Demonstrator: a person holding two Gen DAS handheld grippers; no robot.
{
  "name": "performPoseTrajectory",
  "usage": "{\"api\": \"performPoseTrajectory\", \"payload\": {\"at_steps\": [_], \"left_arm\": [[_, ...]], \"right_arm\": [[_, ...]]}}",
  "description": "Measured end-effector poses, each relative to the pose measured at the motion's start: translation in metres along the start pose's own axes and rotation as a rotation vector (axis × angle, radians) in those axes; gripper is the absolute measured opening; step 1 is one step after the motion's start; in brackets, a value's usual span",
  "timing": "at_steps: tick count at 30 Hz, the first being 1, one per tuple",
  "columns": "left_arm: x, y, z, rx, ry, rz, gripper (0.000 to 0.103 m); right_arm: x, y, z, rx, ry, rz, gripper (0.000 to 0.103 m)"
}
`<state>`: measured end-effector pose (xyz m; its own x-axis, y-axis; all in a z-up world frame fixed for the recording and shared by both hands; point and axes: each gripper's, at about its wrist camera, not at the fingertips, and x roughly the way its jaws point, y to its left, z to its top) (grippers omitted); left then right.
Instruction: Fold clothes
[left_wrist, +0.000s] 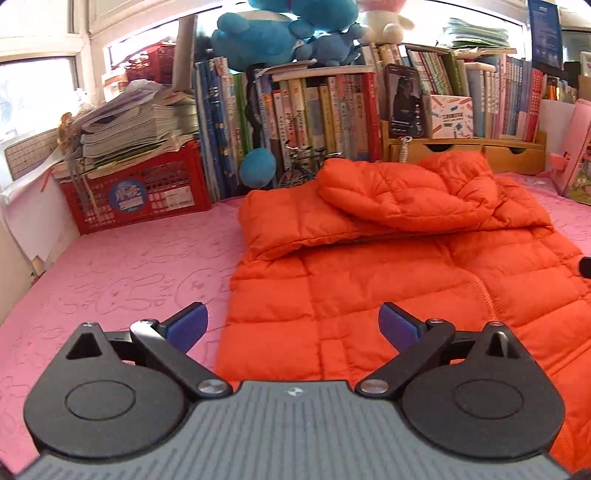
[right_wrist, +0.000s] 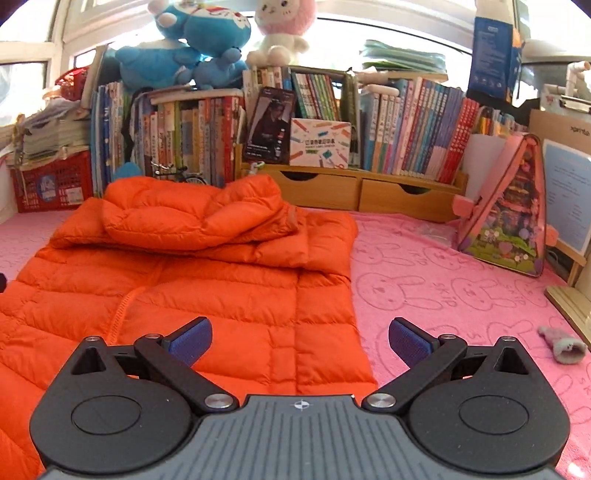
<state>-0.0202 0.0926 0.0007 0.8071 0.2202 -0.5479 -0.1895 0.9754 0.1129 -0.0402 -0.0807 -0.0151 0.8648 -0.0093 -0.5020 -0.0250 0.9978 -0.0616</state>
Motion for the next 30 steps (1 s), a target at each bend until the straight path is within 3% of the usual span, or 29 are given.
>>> {"api": "performPoseTrajectory", "payload": {"at_steps": [4, 8, 11, 16, 22, 30], "left_arm": [[0.039, -0.025, 0.004, 0.017, 0.088, -0.020, 0.100], [0.066, -0.025, -0.008, 0.016, 0.159, -0.002, 0.102], [0.067, -0.013, -0.015, 0.000, 0.161, 0.011, 0.103], [0.065, 0.011, -0.021, -0.001, 0.152, 0.053, 0.103], [0.066, 0.034, -0.025, -0.091, 0.176, -0.006, 0.103], [0.052, 0.028, -0.032, -0.009, 0.113, 0.114, 0.103]], "right_arm": [[0.031, 0.038, 0.008, -0.085, 0.033, 0.063, 0.103], [0.054, 0.056, -0.004, -0.142, 0.096, 0.074, 0.103], [0.064, 0.047, -0.012, -0.105, 0.126, 0.099, 0.103], [0.067, 0.028, -0.017, -0.079, 0.146, 0.044, 0.103], [0.069, -0.011, -0.023, 0.006, 0.168, -0.044, 0.103], [0.067, -0.032, -0.028, 0.065, 0.175, -0.111, 0.103]]}}
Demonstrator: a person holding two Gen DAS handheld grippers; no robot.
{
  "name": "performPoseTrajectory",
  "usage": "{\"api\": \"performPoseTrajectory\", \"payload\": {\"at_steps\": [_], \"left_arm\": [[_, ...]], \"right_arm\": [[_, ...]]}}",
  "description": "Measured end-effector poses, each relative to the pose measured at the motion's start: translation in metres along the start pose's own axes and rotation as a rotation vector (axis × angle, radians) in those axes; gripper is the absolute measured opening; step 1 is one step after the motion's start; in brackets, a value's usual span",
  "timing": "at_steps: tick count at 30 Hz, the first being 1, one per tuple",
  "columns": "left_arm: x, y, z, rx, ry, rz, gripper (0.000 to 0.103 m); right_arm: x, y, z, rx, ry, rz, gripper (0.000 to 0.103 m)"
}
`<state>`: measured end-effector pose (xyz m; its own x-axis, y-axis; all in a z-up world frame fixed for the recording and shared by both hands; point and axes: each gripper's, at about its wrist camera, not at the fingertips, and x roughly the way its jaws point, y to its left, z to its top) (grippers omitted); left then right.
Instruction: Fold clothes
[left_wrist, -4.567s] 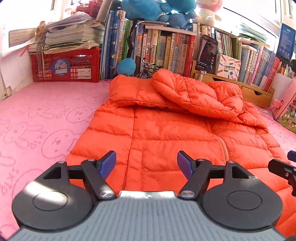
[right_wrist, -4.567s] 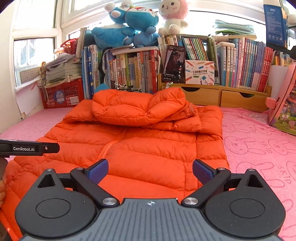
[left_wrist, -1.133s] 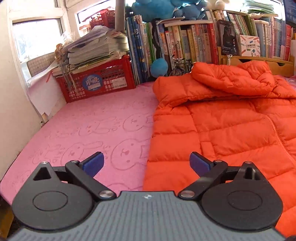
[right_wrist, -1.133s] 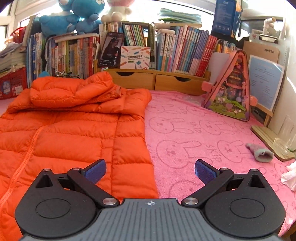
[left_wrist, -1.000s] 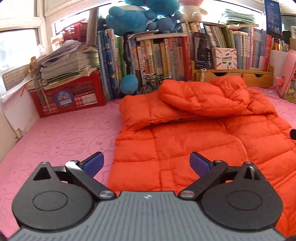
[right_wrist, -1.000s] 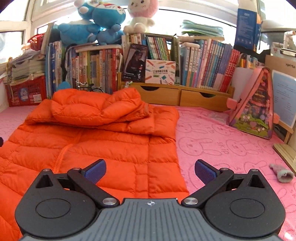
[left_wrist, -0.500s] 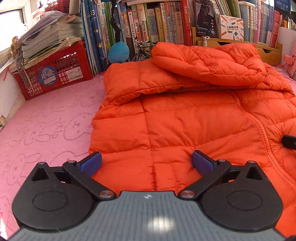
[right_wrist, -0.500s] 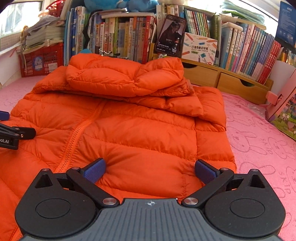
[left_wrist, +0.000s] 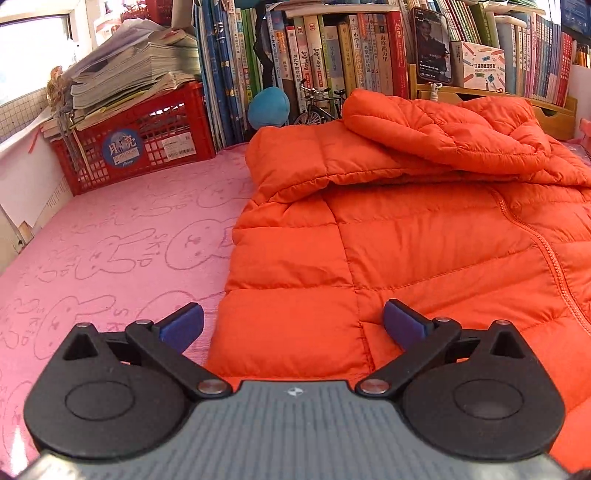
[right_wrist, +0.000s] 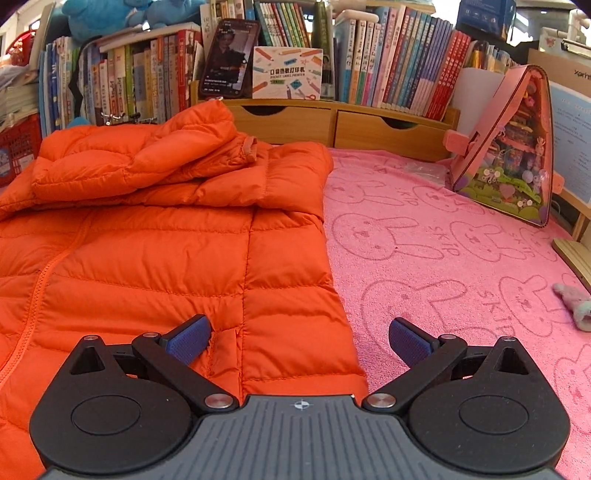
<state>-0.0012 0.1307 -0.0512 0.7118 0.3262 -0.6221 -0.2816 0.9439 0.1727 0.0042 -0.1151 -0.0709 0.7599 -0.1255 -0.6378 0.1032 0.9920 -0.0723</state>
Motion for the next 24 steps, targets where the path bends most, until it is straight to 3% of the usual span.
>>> {"api": "performPoseTrajectory", "payload": {"at_steps": [4, 7, 12, 17, 19, 22, 24], "left_arm": [[0.001, 0.018, -0.006, -0.029, 0.006, 0.068, 0.103], [0.002, 0.029, -0.008, -0.065, 0.017, 0.078, 0.103], [-0.002, 0.026, -0.010, -0.053, 0.001, 0.125, 0.103], [-0.003, 0.031, -0.012, -0.060, 0.001, 0.153, 0.103], [-0.011, 0.037, -0.008, -0.103, -0.016, 0.123, 0.103], [-0.026, 0.048, 0.000, -0.188, -0.055, 0.054, 0.100], [-0.036, 0.052, 0.008, -0.249, -0.085, -0.020, 0.100]], "right_arm": [[0.000, 0.002, -0.001, -0.010, -0.004, -0.009, 0.103], [0.000, 0.002, -0.001, -0.006, -0.003, -0.009, 0.103], [-0.002, 0.009, -0.002, -0.035, -0.024, -0.054, 0.103], [-0.004, 0.018, -0.001, -0.068, -0.062, -0.325, 0.103], [-0.003, 0.014, 0.000, -0.044, -0.063, -0.404, 0.103], [-0.018, -0.003, 0.000, 0.047, -0.118, -0.325, 0.103], [-0.029, -0.004, 0.008, 0.070, -0.163, -0.213, 0.103]]}}
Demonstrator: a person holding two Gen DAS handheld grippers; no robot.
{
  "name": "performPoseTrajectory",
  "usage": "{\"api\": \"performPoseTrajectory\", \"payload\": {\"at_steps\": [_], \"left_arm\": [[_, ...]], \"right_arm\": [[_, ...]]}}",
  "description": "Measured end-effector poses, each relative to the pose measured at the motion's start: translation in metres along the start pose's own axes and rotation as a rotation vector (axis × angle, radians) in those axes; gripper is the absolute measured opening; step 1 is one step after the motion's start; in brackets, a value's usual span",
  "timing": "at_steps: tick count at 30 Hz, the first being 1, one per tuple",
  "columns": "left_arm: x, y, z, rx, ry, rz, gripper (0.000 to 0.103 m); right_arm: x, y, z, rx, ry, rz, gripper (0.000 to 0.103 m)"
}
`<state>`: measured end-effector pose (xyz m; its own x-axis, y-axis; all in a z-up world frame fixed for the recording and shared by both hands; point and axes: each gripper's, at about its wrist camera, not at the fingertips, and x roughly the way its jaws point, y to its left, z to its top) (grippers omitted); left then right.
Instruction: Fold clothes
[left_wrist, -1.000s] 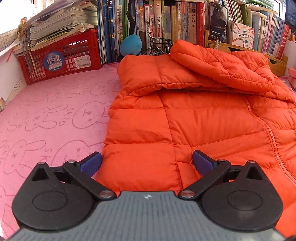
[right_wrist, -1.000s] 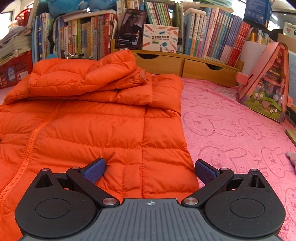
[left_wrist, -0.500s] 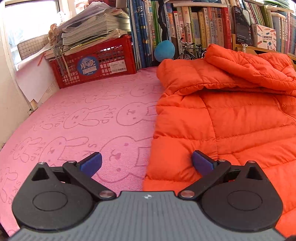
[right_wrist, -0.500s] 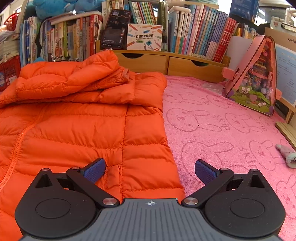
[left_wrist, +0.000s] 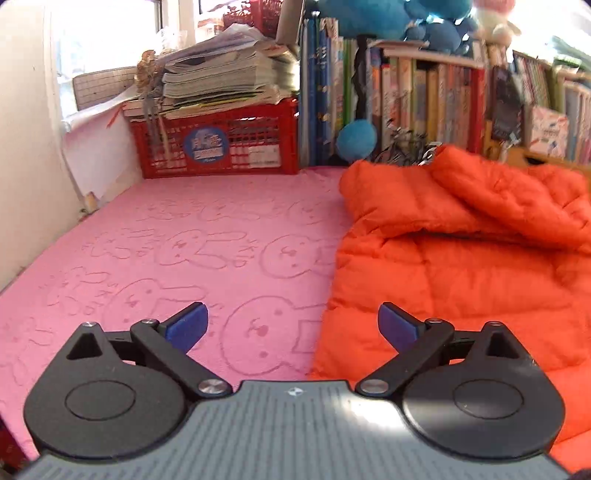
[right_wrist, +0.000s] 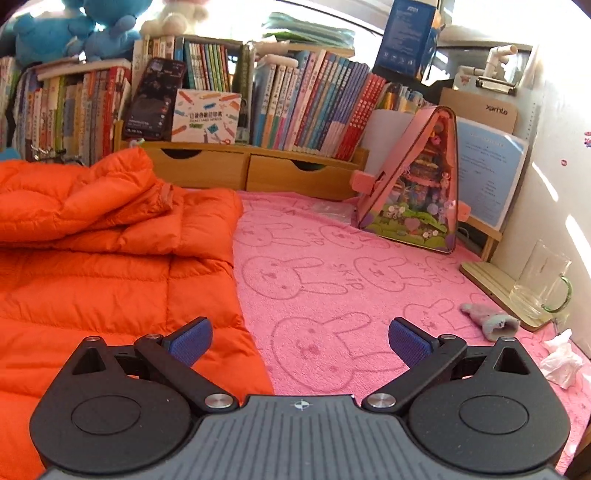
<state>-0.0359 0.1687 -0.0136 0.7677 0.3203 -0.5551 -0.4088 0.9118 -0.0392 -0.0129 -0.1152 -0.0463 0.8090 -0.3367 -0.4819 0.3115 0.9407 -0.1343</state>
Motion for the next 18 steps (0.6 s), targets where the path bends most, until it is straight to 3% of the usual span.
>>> {"api": "performPoseTrajectory", "payload": {"at_steps": [1, 3, 6, 10, 15, 18], "left_arm": [[0.000, -0.007, 0.008, -0.022, -0.008, -0.066, 0.100], [0.006, -0.028, 0.020, -0.004, -0.013, -0.111, 0.100], [0.026, -0.070, 0.025, 0.103, -0.007, -0.073, 0.100], [0.060, -0.103, 0.014, 0.175, 0.087, -0.082, 0.100], [0.084, -0.097, 0.000, 0.186, 0.097, -0.013, 0.103], [0.091, -0.082, 0.004, 0.146, 0.103, 0.020, 0.103]], "right_arm": [[-0.002, 0.004, 0.008, 0.002, -0.004, 0.068, 0.103], [-0.005, 0.021, 0.023, -0.015, -0.009, 0.184, 0.103], [-0.005, 0.060, 0.038, -0.069, 0.003, 0.336, 0.103], [0.017, 0.095, 0.036, -0.082, 0.109, 0.461, 0.103], [0.051, 0.086, 0.020, -0.031, 0.178, 0.436, 0.103], [0.062, 0.070, 0.019, -0.056, 0.168, 0.356, 0.103]]}}
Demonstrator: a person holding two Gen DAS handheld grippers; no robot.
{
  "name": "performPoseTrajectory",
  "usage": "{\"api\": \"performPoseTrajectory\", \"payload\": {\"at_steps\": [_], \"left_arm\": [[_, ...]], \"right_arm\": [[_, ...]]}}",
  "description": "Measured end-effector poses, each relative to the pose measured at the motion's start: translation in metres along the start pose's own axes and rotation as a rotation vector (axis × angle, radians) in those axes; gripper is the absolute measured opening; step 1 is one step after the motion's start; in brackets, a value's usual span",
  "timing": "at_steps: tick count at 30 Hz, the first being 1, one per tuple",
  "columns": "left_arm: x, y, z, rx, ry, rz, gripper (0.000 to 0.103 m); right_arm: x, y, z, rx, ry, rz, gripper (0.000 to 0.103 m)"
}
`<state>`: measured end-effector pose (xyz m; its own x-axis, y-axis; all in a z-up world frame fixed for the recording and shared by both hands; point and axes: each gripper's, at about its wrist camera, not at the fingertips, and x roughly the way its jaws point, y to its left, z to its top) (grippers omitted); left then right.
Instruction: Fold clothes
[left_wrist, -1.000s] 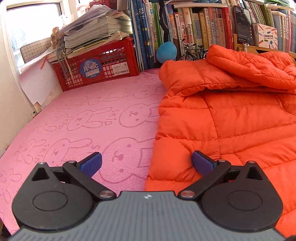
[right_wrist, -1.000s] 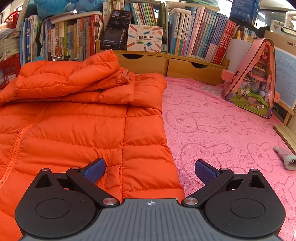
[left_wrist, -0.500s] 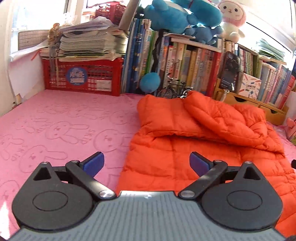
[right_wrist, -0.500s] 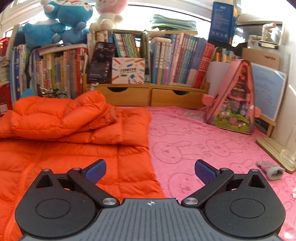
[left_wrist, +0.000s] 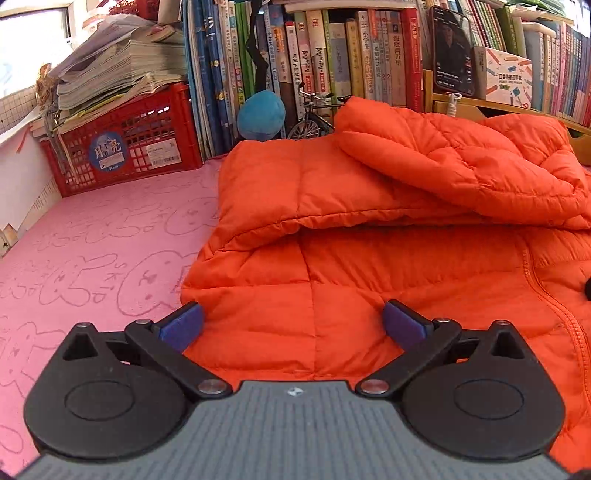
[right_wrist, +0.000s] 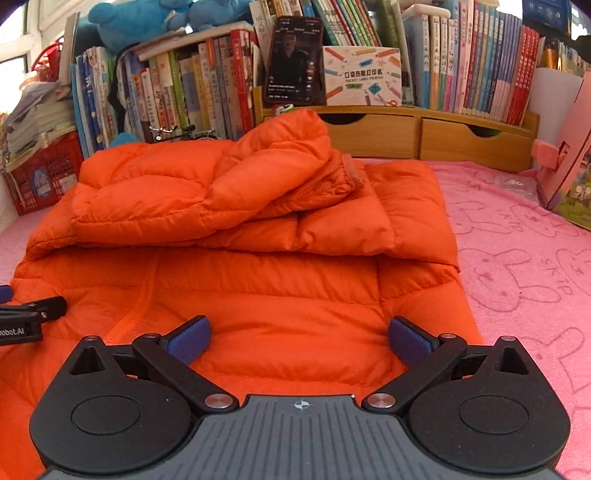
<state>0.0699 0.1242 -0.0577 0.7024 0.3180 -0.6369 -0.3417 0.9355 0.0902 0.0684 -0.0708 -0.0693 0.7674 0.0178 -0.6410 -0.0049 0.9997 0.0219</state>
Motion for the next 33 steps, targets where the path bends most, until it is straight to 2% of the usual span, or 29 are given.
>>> {"api": "performPoseTrajectory", "payload": {"at_steps": [3, 5, 8, 10, 14, 23, 27, 33], "left_arm": [[0.004, 0.014, 0.001, -0.035, 0.007, 0.019, 0.103], [0.003, 0.021, 0.000, -0.041, 0.006, 0.032, 0.103], [0.002, 0.030, -0.001, -0.038, 0.002, 0.065, 0.103], [0.001, 0.034, -0.002, -0.045, 0.003, 0.084, 0.103], [0.000, 0.040, -0.003, -0.042, 0.004, 0.114, 0.103], [-0.003, 0.045, -0.006, 0.000, -0.013, 0.125, 0.103], [-0.006, 0.047, -0.008, 0.027, -0.024, 0.160, 0.103], [-0.002, 0.054, -0.007, 0.004, -0.014, 0.143, 0.103]], "right_arm": [[0.004, -0.019, 0.001, -0.002, 0.011, -0.121, 0.103], [0.005, -0.037, -0.001, 0.047, 0.022, -0.166, 0.103], [0.003, -0.064, -0.004, 0.133, 0.030, -0.168, 0.103], [0.001, -0.068, -0.007, 0.144, 0.026, -0.176, 0.103], [0.000, -0.068, -0.007, 0.146, 0.024, -0.181, 0.103], [0.000, -0.070, -0.006, 0.146, 0.022, -0.179, 0.103], [0.000, -0.071, -0.006, 0.144, 0.022, -0.178, 0.103], [0.000, -0.071, -0.006, 0.140, 0.022, -0.179, 0.103]]}}
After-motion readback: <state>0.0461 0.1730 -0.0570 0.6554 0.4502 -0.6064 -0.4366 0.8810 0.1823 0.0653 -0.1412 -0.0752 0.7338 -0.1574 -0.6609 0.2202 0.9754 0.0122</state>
